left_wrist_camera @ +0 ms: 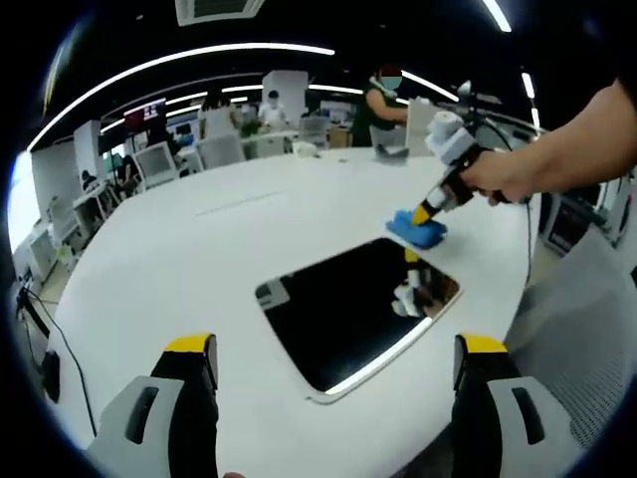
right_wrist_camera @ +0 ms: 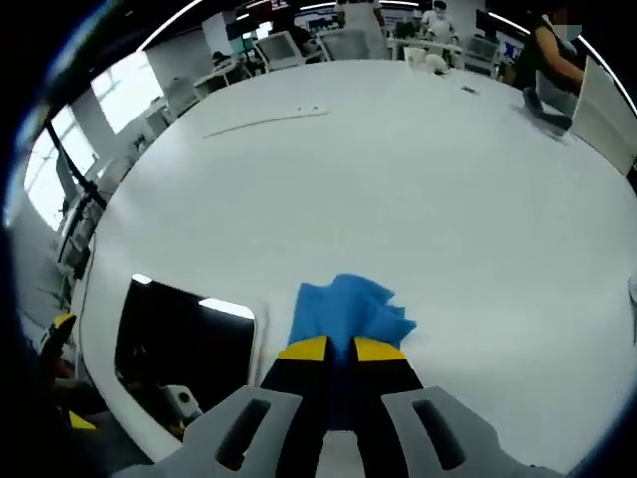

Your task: Wipe the mirror surface with the cleaning cloth until all visible marks leave the cleaned area.

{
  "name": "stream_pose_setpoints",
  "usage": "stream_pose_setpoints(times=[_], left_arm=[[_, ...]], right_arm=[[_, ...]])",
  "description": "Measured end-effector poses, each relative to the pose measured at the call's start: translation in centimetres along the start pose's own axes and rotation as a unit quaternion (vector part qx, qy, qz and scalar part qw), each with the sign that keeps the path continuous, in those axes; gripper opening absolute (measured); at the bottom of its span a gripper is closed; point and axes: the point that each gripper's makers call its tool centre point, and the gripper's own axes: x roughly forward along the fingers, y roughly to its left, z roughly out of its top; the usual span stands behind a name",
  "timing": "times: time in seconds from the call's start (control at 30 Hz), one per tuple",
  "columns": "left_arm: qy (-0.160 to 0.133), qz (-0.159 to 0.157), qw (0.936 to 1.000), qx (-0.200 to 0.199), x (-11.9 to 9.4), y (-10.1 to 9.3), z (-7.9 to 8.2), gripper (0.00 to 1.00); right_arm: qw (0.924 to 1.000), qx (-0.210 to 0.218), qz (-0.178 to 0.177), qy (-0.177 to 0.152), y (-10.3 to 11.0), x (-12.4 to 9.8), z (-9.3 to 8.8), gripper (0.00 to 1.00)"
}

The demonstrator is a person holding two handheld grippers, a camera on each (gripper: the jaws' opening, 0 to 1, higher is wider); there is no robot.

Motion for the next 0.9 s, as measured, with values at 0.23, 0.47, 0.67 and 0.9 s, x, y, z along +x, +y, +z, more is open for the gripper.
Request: stream_pose_setpoints(times=[0.23, 0.47, 0.67, 0.9], left_arm=[[0.003, -0.002, 1.0, 0.004, -0.1, -0.3, 0.0, 0.99], [0.001, 0.001, 1.0, 0.003, -0.1, -0.2, 0.1, 0.99], [0.002, 0.003, 1.0, 0.004, -0.1, -0.1, 0.0, 0.99], [0.002, 0.003, 1.0, 0.004, -0.1, 0.0, 0.0, 0.99]], right_arm=[[0.9998, 0.013, 0.005, -0.015, -0.1, -1.3, 1.8, 0.03], [0.9991, 0.028, 0.022, -0.023, 0.5, -1.5, 2.5, 0.03], [0.9992, 0.024, 0.027, -0.016, 1.5, -1.2, 1.9, 0.03], [0.999, 0.022, 0.038, -0.011, 3.2, -0.5, 1.5, 0.03]])
